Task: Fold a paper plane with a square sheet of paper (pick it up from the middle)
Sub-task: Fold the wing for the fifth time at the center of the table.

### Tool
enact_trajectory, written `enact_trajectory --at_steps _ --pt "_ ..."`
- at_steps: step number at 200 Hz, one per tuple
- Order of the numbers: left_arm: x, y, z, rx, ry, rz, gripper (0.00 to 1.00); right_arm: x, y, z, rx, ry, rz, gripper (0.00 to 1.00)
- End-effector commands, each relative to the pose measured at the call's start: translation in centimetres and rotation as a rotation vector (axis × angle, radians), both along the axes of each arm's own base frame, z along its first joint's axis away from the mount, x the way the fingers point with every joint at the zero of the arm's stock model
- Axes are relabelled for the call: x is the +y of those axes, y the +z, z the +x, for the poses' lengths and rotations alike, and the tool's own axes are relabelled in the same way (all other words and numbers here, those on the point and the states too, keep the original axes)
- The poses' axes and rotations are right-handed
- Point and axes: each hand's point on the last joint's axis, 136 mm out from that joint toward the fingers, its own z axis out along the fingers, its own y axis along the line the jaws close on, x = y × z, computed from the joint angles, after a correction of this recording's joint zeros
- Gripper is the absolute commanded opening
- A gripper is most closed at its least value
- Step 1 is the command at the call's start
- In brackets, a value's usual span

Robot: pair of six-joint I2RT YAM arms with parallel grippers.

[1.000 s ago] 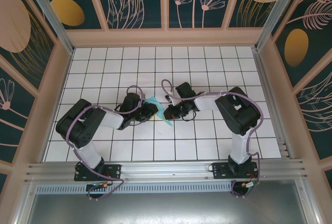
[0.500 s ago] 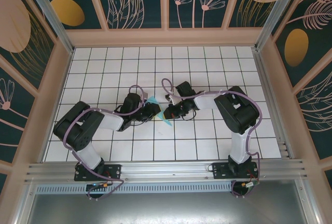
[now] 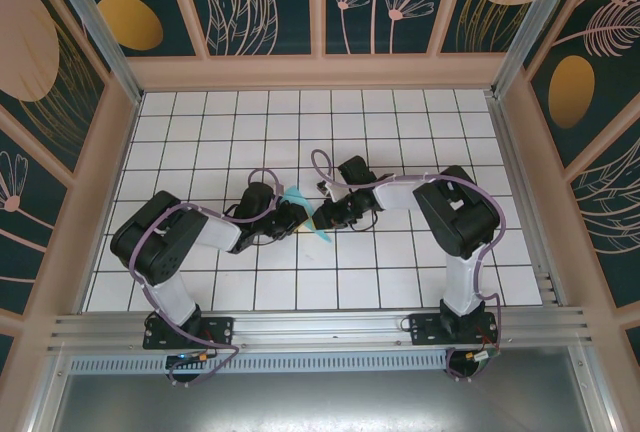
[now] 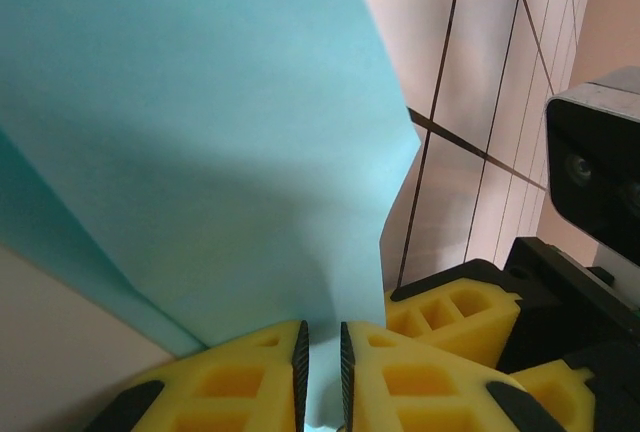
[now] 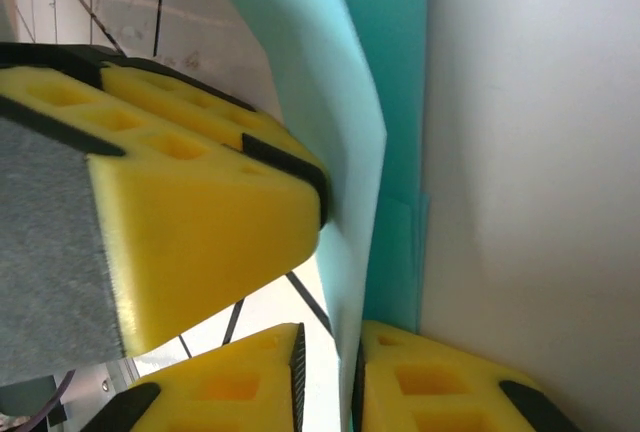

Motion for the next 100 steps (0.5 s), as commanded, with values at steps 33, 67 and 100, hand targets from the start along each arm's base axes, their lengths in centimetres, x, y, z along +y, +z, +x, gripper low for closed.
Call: enact_trajectory --at_steps 33,67,100 --pt "1.9 -2.8 -0.8 0.079 0.064 0.105 0.21 -1.5 -0.1 -1.1 0.021 -0.02 -0.07 0.23" --pt "2.2 -3.1 -1.0 0.09 0.071 0.116 0.2 -2.1 -0.4 -1.8 0.032 -0.023 -0.086 0.17" --pt "2.4 -3.4 -1.0 0.096 0.076 0.126 0.2 -2.5 -1.4 -2.5 0.057 -0.022 -0.098 0.1"
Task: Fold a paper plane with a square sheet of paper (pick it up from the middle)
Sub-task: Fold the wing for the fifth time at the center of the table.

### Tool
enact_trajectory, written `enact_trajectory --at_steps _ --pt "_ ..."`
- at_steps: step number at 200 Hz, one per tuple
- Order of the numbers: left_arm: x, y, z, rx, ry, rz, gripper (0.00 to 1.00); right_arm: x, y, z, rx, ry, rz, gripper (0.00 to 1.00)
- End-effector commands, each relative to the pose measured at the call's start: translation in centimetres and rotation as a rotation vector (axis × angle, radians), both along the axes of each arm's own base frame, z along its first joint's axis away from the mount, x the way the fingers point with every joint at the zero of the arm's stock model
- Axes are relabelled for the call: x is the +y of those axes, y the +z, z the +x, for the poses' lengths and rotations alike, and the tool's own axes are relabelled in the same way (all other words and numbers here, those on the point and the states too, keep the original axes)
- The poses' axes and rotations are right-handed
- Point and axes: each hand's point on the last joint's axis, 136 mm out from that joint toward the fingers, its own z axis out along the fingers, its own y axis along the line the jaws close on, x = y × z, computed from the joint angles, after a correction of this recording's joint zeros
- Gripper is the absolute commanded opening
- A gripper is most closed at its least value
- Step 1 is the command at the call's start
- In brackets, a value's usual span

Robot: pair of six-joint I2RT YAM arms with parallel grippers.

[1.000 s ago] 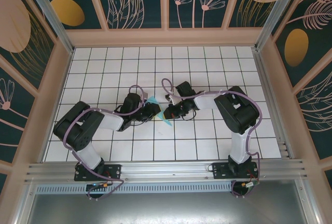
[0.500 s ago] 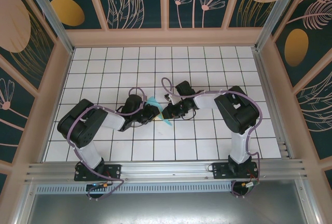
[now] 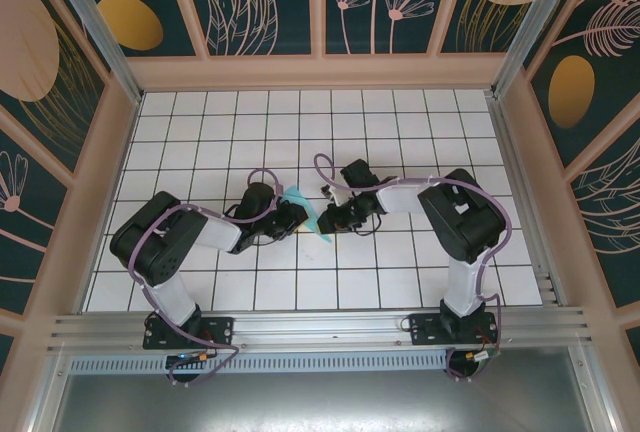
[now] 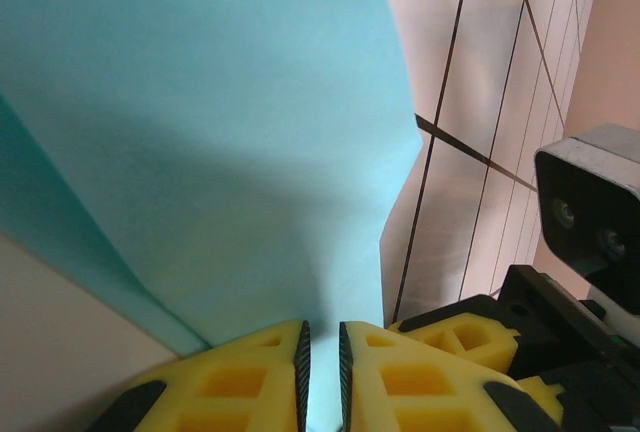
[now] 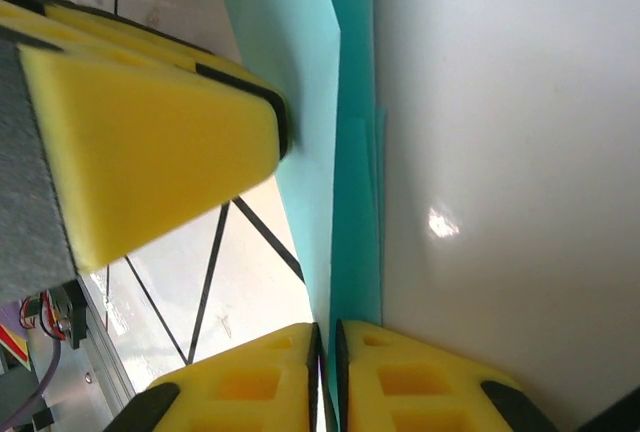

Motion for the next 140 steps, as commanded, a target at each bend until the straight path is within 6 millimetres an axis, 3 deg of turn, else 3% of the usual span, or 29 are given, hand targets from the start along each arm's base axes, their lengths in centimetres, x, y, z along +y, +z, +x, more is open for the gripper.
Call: enact_trajectory --at_steps 1,17,47,102,117,140 --pt "2.3 -3.2 -1.1 0.091 0.059 0.118 0.2 -1.2 -1.0 -1.4 0.047 -0.007 -0.047 0.1" --pt "2.3 -3.4 -1.1 0.095 0.062 0.121 0.19 -1.5 -2.0 -1.5 0.06 -0.01 -0.072 0.04" --pt "2.5 -3.6 -1.2 0.102 0.067 0.126 0.19 -1.6 -3.0 -1.1 0.065 -0.025 -0.114 0.06" --pt "2.8 -3.8 -1.3 0.107 0.075 0.141 0.19 -1.8 2.6 0.8 -0.1 -0.078 -0.084 0.34" --pt "2.8 -3.8 -1.2 0.106 0.076 0.143 0.18 -1.5 3.6 0.8 -0.123 -0.065 -0.058 0.33" --pt "2.8 -3.8 -1.2 0.109 0.077 0.144 0.17 -0.3 3.6 0.1 -0.105 -0.018 -0.042 0.19"
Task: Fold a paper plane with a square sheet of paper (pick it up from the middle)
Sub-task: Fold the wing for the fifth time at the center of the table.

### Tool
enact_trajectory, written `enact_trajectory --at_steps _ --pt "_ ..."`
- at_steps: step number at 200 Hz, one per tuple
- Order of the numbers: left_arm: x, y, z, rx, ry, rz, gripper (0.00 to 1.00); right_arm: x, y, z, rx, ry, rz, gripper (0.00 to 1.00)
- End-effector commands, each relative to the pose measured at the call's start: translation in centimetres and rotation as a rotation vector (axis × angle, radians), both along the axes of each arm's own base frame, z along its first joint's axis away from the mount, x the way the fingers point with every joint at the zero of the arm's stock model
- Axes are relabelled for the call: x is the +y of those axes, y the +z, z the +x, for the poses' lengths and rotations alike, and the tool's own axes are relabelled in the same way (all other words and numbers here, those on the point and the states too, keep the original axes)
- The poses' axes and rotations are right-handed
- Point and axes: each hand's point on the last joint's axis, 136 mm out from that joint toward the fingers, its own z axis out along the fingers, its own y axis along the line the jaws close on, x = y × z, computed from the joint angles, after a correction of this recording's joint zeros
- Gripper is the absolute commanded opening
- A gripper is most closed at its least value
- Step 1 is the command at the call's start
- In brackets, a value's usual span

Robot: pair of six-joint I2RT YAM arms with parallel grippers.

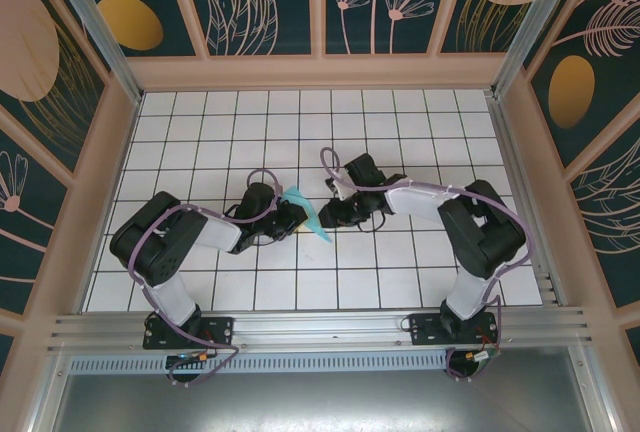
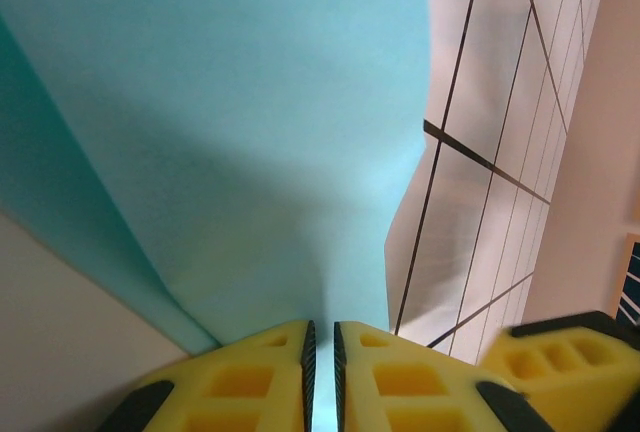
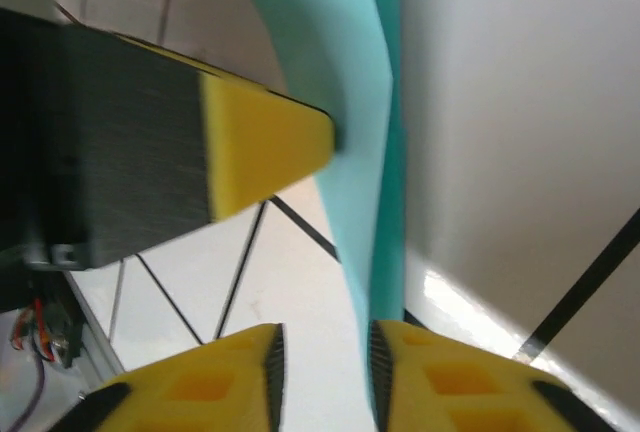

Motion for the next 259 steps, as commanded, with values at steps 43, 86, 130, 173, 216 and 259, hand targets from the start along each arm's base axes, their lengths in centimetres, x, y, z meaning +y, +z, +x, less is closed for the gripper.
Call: enact_trajectory --at_steps 43,86,130,173,216,259 --pt "2.9 -3.7 -1.3 0.103 0.069 0.148 0.16 2.2 -2.0 -1.0 0.059 0.069 -0.028 0.08" --pt "3.0 -3.9 -1.3 0.109 0.073 0.161 0.15 1.7 -3.9 -1.0 0.097 0.058 -0.059 0.06" --pt "3.8 -4.7 -1.6 0.132 0.087 0.212 0.13 0.5 -5.3 -1.8 0.132 0.053 -0.089 0.05" --pt "4.6 -5.5 -1.9 0.148 0.094 0.26 0.09 0.7 -4.0 -2.0 0.13 0.06 -0.05 0.05" --pt "5.2 -6.1 -2.5 0.162 0.097 0.288 0.06 0.7 -1.3 -2.4 0.108 0.062 0.013 0.06" --pt "5.4 -6.2 -2.7 0.165 0.1 0.292 0.06 0.0 -2.4 -3.6 0.151 0.072 0.004 0.06"
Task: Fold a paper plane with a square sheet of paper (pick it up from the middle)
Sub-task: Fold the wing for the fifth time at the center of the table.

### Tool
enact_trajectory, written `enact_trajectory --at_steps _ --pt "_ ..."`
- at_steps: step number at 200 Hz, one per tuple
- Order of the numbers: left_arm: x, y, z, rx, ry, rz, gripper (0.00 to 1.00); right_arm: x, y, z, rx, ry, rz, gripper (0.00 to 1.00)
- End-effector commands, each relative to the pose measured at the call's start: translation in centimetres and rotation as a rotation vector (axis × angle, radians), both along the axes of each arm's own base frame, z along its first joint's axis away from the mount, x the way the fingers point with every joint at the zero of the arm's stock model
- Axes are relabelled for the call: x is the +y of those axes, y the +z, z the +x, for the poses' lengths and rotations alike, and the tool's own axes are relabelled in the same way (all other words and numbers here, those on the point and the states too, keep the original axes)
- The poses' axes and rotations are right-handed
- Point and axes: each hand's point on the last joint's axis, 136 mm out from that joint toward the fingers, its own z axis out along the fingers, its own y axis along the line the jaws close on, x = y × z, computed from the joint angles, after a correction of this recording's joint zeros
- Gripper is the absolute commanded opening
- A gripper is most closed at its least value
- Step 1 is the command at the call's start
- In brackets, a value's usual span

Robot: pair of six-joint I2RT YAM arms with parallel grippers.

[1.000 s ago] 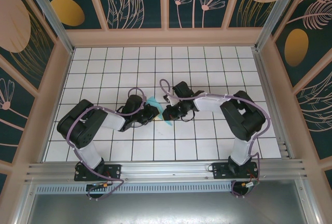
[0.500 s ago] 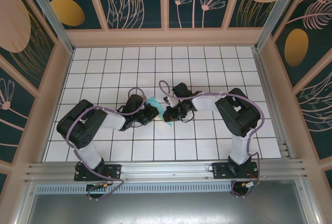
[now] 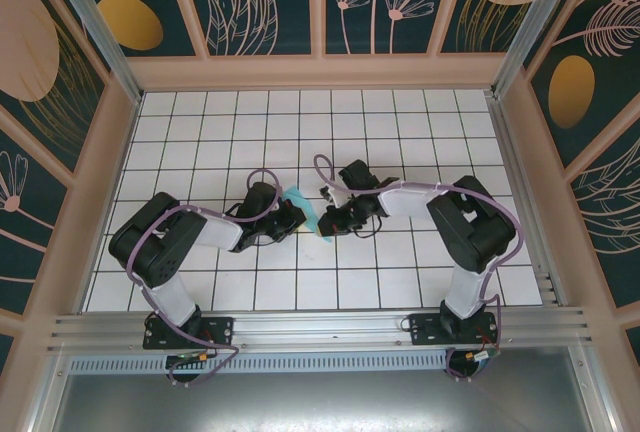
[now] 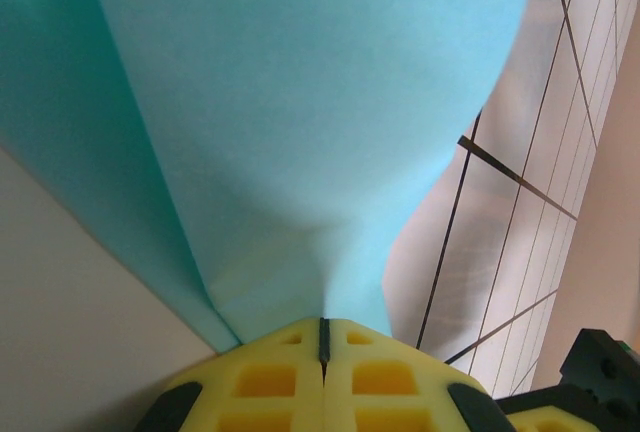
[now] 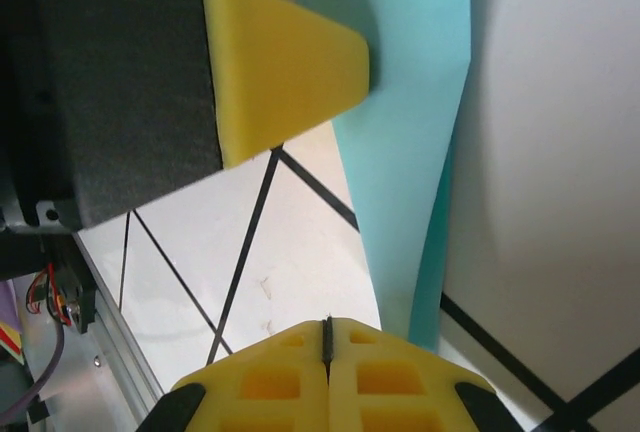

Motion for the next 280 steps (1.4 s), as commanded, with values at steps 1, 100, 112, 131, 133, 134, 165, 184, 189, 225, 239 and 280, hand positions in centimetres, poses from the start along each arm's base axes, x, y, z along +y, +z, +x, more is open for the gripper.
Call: enact_trajectory --at_steps 1,100,112,131,133,134,165,184,189,225,239,280 --pt "5.0 -5.7 -2.7 0.144 0.076 0.237 0.06 -0.8 -0.4 -1.5 0.052 0.013 -0.003 0.06" --pt "5.2 -5.8 -2.9 0.151 0.079 0.24 0.06 -2.0 -3.4 -1.6 0.083 -0.011 -0.088 0.05" --pt "5.2 -5.8 -2.9 0.148 0.078 0.239 0.06 -1.7 -2.3 -1.4 0.061 -0.01 -0.067 0.05" --pt "5.2 -5.7 -2.9 0.147 0.078 0.239 0.06 -0.9 0.3 -0.6 -0.004 -0.012 -0.002 0.05" --pt "5.2 -5.8 -2.9 0.148 0.077 0.24 0.06 -0.8 0.5 -0.5 -0.013 -0.011 0.004 0.05" --pt "5.2 -5.8 -2.9 0.148 0.077 0.24 0.06 -0.8 0.6 -0.5 -0.015 -0.012 0.006 0.05" --pt "5.1 -5.6 -2.7 0.141 0.077 0.237 0.06 0.1 1.8 1.3 -0.085 -0.046 0.025 0.05" --pt "5.0 -5.6 -2.7 0.142 0.075 0.237 0.06 0.6 1.0 1.9 -0.079 -0.053 0.02 0.05" --pt "5.1 -5.6 -2.7 0.142 0.077 0.237 0.06 0.8 0.8 1.9 -0.076 -0.052 0.019 0.05" --pt "5.1 -5.6 -2.8 0.142 0.075 0.239 0.06 0.9 -1.0 2.0 -0.057 -0.048 -0.023 0.05" --pt "5.2 -5.7 -2.9 0.146 0.077 0.244 0.06 0.4 -1.8 1.6 -0.047 -0.049 -0.047 0.05" --pt "5.9 -6.6 -3.3 0.174 0.088 0.286 0.03 -1.4 -3.5 -0.4 -0.001 -0.027 -0.112 0.04"
